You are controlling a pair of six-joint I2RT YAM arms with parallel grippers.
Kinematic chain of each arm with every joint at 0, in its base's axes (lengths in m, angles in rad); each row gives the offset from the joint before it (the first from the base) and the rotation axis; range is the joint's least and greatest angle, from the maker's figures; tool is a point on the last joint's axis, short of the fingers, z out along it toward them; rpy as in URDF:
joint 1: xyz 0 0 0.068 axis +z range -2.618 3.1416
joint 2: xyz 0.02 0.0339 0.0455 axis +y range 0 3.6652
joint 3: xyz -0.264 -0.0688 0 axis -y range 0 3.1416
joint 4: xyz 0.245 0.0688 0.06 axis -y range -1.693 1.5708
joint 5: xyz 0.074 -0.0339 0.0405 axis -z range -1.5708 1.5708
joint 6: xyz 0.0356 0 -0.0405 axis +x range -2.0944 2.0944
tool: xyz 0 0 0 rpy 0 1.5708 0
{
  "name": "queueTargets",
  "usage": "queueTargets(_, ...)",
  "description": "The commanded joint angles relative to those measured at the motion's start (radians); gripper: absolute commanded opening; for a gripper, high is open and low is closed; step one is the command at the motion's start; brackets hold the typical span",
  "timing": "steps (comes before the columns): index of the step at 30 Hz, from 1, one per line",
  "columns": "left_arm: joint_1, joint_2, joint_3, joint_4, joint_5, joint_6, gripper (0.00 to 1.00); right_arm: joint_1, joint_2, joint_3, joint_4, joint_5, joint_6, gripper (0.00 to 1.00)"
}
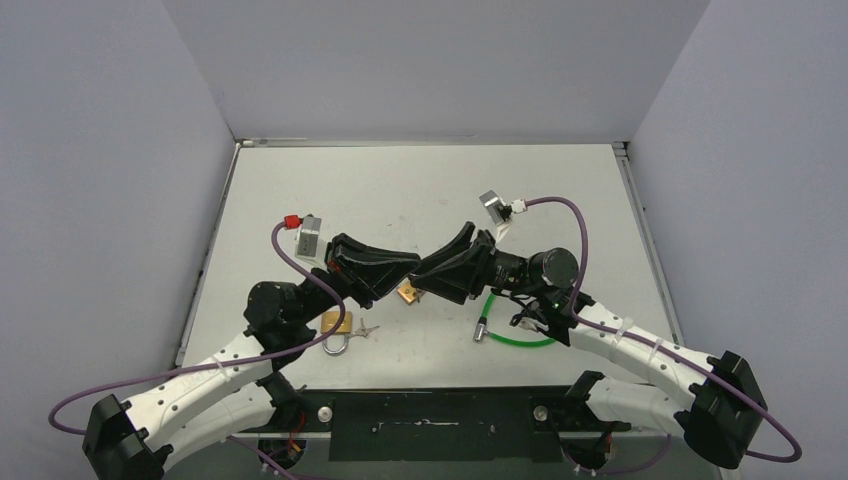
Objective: Unlock with the key
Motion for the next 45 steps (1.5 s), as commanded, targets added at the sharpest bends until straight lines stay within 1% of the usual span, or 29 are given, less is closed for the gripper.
queueTargets(1,0.003,0.005,0.008,0.095,0.036,-0.006,0.0,0.011,0.013,0.035,0.085,-0.036,0.017,0.33)
queueTargets(2,0.004,0.006,0.008,0.099,0.037,-0.006,0.0,0.012,0.017,0.035,0.091,-0.041,0.025,0.25)
queueTargets(4,0.004,0.007,0.005,0.104,0.036,-0.006,0.0,0.012,0.023,0.034,0.11,-0.049,0.04,0.13)
queueTargets(6,0.005,0.006,0.002,0.109,0.034,-0.006,0.0,0.012,0.022,0.028,0.13,-0.049,0.051,0.03)
queueTargets(7,0.004,0.004,-0.001,0.112,0.031,-0.006,0.0,0.011,0.019,0.023,0.138,-0.047,0.056,0.0)
queueTargets(15,0.005,-0.014,-0.01,0.087,-0.018,-0.016,0.0,0.011,-0.012,0.009,0.125,-0.025,0.046,0.0)
queueTargets(16,0.005,-0.015,-0.005,0.067,-0.029,-0.023,0.03,0.011,-0.014,0.01,0.114,-0.019,0.038,0.0)
queueTargets(18,0.004,-0.021,0.006,0.015,-0.053,-0.038,0.31,0.011,-0.021,0.011,0.096,-0.006,0.024,0.0)
queueTargets(19,0.003,-0.027,0.01,-0.013,-0.062,-0.046,0.44,0.01,-0.024,0.011,0.083,0.001,0.016,0.0)
queueTargets(20,0.004,-0.034,0.014,-0.043,-0.073,-0.055,0.51,0.009,-0.029,0.011,0.068,0.01,0.005,0.0)
queueTargets(21,0.003,-0.042,0.016,-0.073,-0.076,-0.063,0.55,0.009,-0.034,0.011,0.052,0.018,-0.004,0.0)
queueTargets(23,0.005,-0.048,0.024,-0.116,-0.071,-0.078,0.56,0.008,-0.039,0.01,0.039,0.026,-0.016,0.0)
queueTargets(26,0.005,-0.025,0.035,-0.123,-0.033,-0.091,0.49,0.005,-0.035,0.011,0.036,0.021,-0.015,0.0)
queueTargets(28,0.006,-0.011,0.029,-0.101,-0.022,-0.102,0.4,0.006,-0.026,0.012,0.034,0.016,-0.013,0.0)
queueTargets(30,0.006,-0.01,0.024,-0.087,-0.031,-0.103,0.33,0.005,-0.023,0.016,0.021,0.014,-0.015,0.0)
queueTargets(31,0.006,-0.011,0.024,-0.085,-0.036,-0.101,0.27,0.006,-0.024,0.017,0.015,0.013,-0.019,0.0)
queueTargets(32,0.006,-0.012,0.023,-0.083,-0.04,-0.098,0.25,0.005,-0.025,0.015,0.007,0.013,-0.022,0.0)
queueTargets(41,0.007,-0.047,0.0,-0.105,-0.1,-0.075,0.17,0.002,-0.038,-0.004,-0.036,0.021,-0.047,0.0)
queueTargets(43,0.007,-0.047,0.0,-0.109,-0.1,-0.075,0.13,0.002,-0.036,-0.008,-0.035,0.022,-0.051,0.0)
queueTargets(45,0.007,-0.047,0.0,-0.116,-0.1,-0.071,0.05,0.003,-0.034,-0.008,-0.037,0.023,-0.053,0.0)
